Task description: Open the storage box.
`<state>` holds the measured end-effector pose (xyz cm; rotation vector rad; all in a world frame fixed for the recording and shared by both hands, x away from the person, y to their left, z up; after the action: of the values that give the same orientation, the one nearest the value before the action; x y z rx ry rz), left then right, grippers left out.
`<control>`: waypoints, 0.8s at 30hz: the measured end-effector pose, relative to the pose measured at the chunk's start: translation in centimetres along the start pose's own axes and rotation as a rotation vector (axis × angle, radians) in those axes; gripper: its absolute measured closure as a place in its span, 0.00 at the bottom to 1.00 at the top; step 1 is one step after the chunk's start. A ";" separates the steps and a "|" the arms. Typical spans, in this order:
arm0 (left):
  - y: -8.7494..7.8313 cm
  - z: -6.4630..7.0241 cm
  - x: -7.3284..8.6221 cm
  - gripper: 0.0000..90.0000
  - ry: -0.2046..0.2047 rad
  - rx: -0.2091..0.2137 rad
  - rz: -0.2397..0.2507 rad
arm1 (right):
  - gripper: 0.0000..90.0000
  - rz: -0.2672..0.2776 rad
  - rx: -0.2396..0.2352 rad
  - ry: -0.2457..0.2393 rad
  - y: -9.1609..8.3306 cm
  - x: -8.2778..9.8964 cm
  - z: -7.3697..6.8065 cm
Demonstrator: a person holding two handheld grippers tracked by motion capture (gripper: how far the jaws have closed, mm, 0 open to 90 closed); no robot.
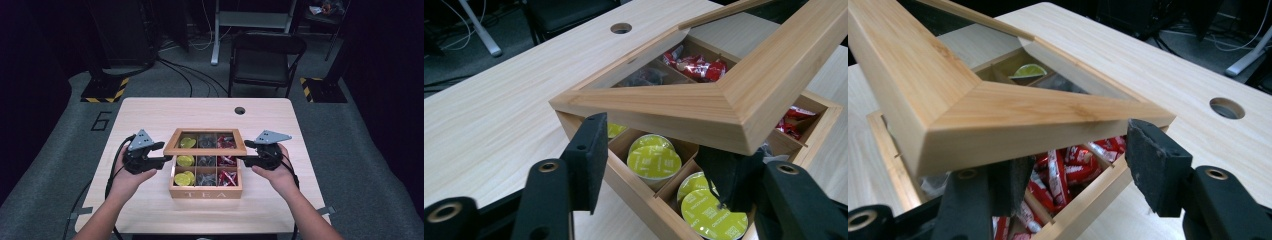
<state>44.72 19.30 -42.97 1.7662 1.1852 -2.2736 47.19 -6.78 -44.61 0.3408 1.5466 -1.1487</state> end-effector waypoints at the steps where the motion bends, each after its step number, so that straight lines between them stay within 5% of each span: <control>1: 0.0 0.0 -0.1 0.55 0.002 0.001 0.002 | 0.48 0.010 -0.002 -0.010 0.0 -0.2 0.0; 18: -0.2 -0.2 -1.1 0.63 0.021 0.017 0.024 | 0.57 0.027 -0.007 -0.017 -0.1 -1.2 0.5; 24: -0.1 -0.8 -1.8 0.59 0.022 0.018 0.067 | 0.61 0.019 -0.036 0.032 -0.1 -1.6 1.0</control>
<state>46.00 19.13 -41.45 1.8134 1.0951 -2.2399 48.23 -7.10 -43.03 0.3508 1.5872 -1.1043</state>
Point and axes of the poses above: each handheld gripper's, and its own axes: y roughly forward along the jaws, x roughly out of its underside, z roughly to its right, the point moved 10 cm from there along y, roughly forward along the jaws, and after that the axes turned 12 degrees about x, right-handed, at the moved point
